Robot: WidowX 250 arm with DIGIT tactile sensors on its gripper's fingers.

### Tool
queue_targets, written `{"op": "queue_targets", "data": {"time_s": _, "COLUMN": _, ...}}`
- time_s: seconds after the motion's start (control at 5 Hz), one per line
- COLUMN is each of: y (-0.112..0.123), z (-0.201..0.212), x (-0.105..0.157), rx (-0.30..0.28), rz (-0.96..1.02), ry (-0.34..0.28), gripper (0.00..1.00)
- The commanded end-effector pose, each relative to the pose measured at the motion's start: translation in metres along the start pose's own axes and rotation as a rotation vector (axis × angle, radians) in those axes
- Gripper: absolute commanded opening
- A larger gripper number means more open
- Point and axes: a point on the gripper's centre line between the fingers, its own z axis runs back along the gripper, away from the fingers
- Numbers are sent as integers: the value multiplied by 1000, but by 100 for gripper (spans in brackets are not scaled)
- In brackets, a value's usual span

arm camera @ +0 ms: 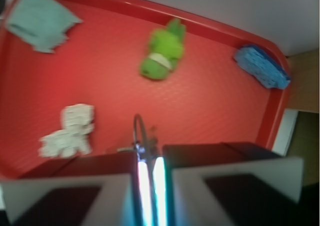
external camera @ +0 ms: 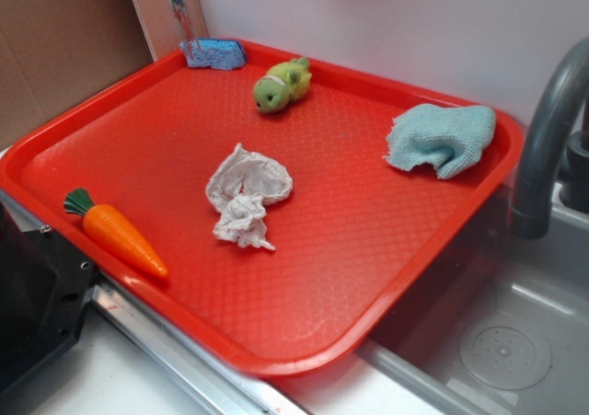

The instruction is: Grab the silver keys.

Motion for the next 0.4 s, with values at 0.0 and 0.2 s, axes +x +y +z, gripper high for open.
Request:
{"op": "queue_targets", "data": {"time_s": 0.0, "y": -41, "z": 10, "x": 4, "rx": 211, "rz": 174, "ry": 95, "gripper": 0}}
{"op": "queue_targets", "data": {"time_s": 0.2, "y": -41, "z": 9, "x": 3, "rx": 247, "rz": 217, "ry": 102, "gripper": 0}}
